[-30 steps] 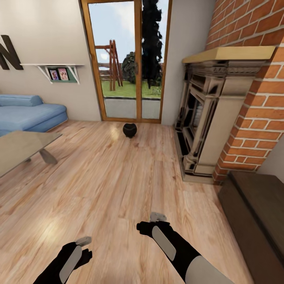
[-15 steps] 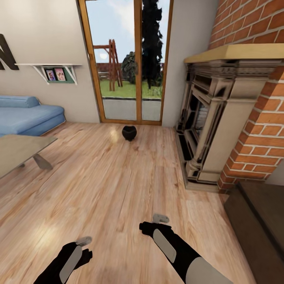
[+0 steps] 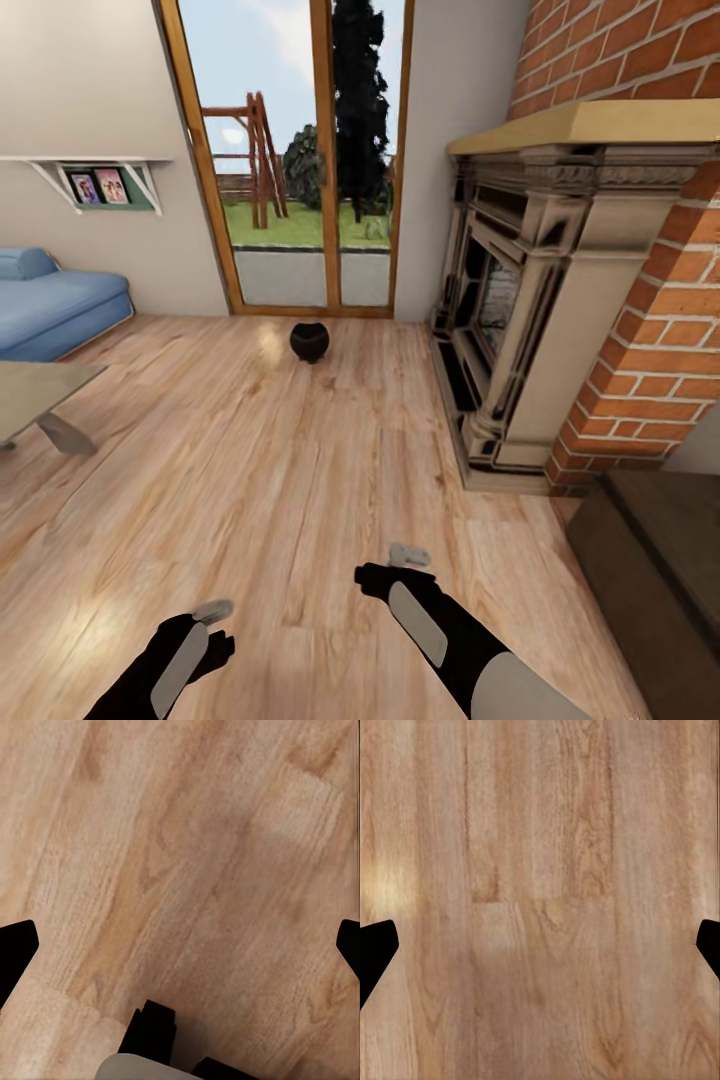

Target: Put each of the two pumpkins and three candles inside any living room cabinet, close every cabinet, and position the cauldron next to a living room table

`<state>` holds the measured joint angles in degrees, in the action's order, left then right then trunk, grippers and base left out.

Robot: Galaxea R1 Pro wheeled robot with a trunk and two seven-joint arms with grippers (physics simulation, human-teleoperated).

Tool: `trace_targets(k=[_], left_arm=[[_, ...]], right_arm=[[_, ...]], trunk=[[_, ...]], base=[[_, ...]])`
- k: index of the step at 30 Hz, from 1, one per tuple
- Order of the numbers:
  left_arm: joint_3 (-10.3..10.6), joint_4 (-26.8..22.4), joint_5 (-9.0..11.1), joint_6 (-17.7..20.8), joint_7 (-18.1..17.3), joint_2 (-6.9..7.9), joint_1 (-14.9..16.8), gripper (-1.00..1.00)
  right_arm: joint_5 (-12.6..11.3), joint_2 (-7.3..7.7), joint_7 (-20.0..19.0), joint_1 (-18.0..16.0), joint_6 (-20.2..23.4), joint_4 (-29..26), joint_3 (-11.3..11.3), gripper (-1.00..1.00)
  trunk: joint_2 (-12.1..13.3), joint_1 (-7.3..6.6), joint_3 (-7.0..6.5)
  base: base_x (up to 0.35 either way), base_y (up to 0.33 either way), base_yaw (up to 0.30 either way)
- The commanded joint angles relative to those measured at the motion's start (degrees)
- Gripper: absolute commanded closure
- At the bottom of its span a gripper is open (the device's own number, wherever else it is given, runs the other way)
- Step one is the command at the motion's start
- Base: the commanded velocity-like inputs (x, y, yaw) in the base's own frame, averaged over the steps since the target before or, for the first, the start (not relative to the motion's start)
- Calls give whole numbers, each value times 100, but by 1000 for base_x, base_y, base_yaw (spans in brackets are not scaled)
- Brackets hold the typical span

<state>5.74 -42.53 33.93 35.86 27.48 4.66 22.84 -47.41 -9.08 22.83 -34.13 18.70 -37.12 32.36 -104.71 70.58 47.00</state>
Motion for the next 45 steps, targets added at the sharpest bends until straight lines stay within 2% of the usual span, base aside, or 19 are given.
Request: trace_targets(k=[1,9,30,45], left_arm=[[35,-10,59,9,55,9,1,-100],[41,-10,56,9,50,9,1,-100],[41,-10,52,5,20,13,1,-100],[50,-10,52,0,20,9,1,-100]], right_arm=[[-40,2,44,-6,10,0,25,-100],[-40,2,38,-6,3,27,25,-100],[-40,2,37,-6,-7,47,25,-100],[-37,2,35,-6,-7,54,25,-100]], trunk=[[-3,1,10],[-3,1,39],[-3,1,101],[-3,1,145]], base=[[85,45,-238],[17,70,-255],[21,278,-262],[14,79,-262]])
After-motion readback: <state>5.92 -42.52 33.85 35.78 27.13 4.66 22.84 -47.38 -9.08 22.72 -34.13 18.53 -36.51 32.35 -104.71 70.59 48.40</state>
